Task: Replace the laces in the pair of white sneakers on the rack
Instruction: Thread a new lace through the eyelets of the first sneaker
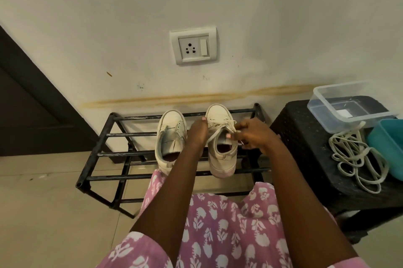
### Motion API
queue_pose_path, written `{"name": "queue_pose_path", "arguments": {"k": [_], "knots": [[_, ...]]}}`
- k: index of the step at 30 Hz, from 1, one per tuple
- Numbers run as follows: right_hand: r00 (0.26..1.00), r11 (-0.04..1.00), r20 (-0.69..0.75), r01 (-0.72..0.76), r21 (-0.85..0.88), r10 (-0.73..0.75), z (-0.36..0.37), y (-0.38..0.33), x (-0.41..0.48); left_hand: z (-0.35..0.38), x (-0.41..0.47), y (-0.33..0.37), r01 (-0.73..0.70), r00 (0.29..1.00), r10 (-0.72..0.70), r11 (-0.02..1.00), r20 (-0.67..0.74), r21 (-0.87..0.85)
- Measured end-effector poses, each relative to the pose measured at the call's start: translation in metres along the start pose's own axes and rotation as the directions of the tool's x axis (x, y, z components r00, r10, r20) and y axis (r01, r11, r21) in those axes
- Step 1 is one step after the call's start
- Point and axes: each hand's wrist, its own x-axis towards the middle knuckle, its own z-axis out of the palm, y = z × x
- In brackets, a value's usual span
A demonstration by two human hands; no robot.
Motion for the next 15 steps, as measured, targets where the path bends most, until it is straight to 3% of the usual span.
{"name": "queue_pose_path", "arguments": {"k": [7,15], "knots": [[0.971,0.992,-0.237,-0.013,-0.122,-0.016,0.009,-0.004,-0.007,0.024,-0.021,-0.004,-0.010,0.998,0.016,0.995,-0.061,0.102],[0.955,0.987,-0.295,-0.034,-0.154,-0.013,0.001,0.002,-0.015,0.043,-0.027,-0.004,-0.040,0.999,0.044,0.988,-0.021,0.151]]}}
